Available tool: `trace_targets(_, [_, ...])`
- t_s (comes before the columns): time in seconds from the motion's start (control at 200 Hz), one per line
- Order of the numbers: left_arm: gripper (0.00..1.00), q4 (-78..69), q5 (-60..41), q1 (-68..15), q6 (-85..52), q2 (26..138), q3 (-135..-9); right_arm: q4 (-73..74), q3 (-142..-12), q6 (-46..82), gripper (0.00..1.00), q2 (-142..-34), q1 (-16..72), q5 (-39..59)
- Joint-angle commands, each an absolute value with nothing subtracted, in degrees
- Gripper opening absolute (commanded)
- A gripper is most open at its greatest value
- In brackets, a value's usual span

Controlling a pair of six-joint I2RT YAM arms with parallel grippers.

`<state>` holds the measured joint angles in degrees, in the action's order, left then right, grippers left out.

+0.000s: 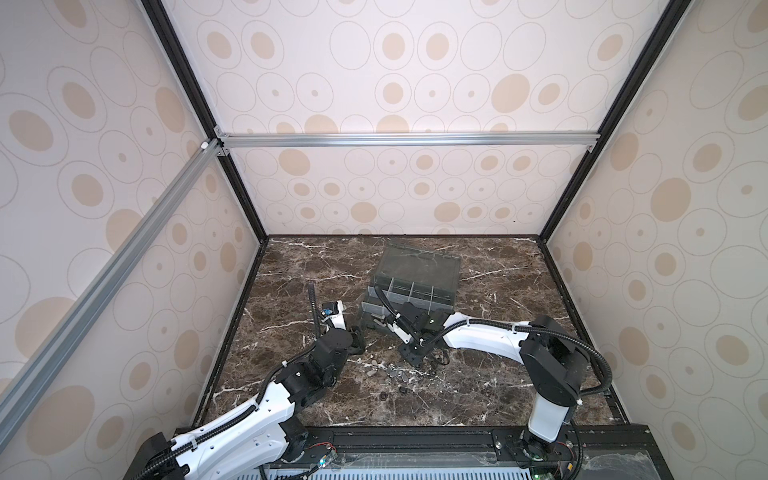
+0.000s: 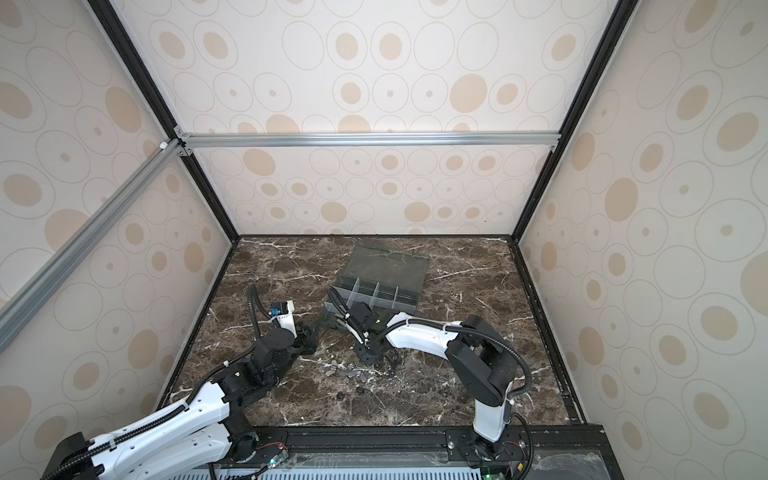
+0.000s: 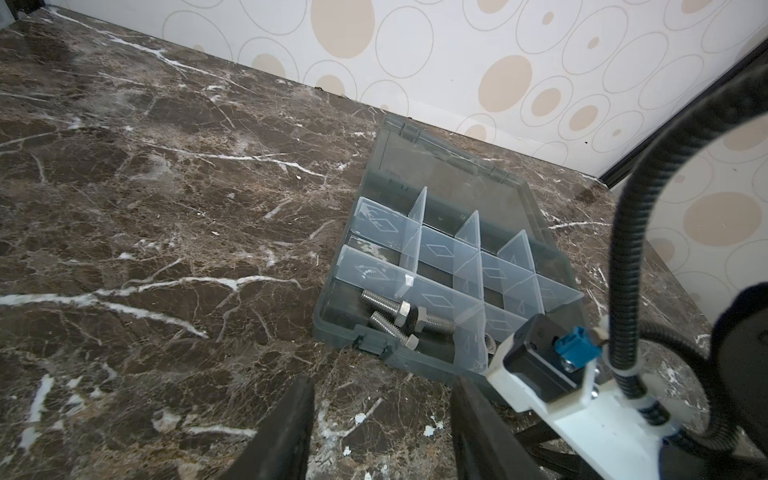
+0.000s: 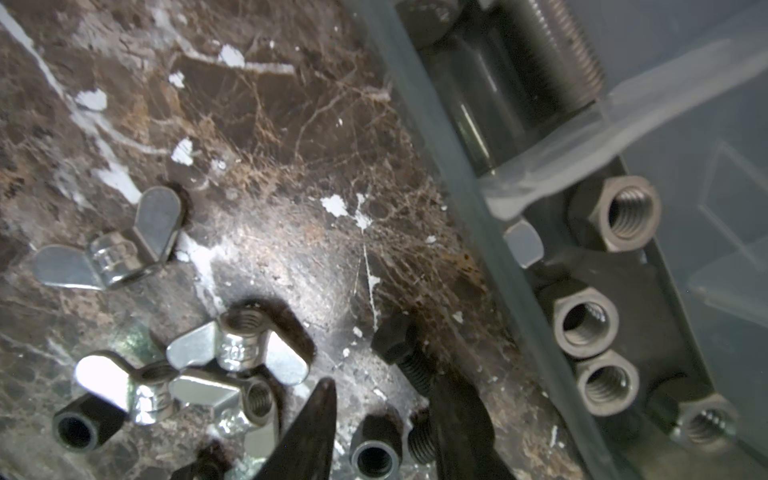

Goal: Sort the screws and nuts into containers
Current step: 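Lower the right gripper beside the box edge and close it on a black bolt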

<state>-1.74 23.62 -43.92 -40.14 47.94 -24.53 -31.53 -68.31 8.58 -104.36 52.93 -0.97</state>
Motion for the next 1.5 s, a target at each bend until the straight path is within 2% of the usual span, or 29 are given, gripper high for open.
trace_targets(0.0, [0.53, -2.96, 23.84, -43.51, -41.57, 47.98, -24.43, -35.08, -70.48, 4.86, 0.4, -106.49, 53.48, -2.4])
trace_targets(0.395, [0.53, -3.86, 23.34, -43.51, -41.79, 48.46, -24.35, -35.89, -70.66, 4.81, 0.32, -109.45, 53.46, -4.74])
trace_targets(0.915, [0.53, -5.8, 23.38, -43.46, -41.3, 48.16, -24.61, -32.27, -68.45, 9.09, 0.14, -108.9, 53.49, -4.48])
trace_targets(1.3, [0.53, -5.91, 23.48, -43.48, -41.83, 48.65, -24.08, -31.11, -67.31, 10.76, 0.12, -102.09, 53.45, -2.31])
trace_targets(1.495, [0.53, -5.78, 22.96, -43.35, -42.76, 48.47, -23.39, -31.3, -68.0, 9.28, 0.12, -94.81, 53.22, -5.87])
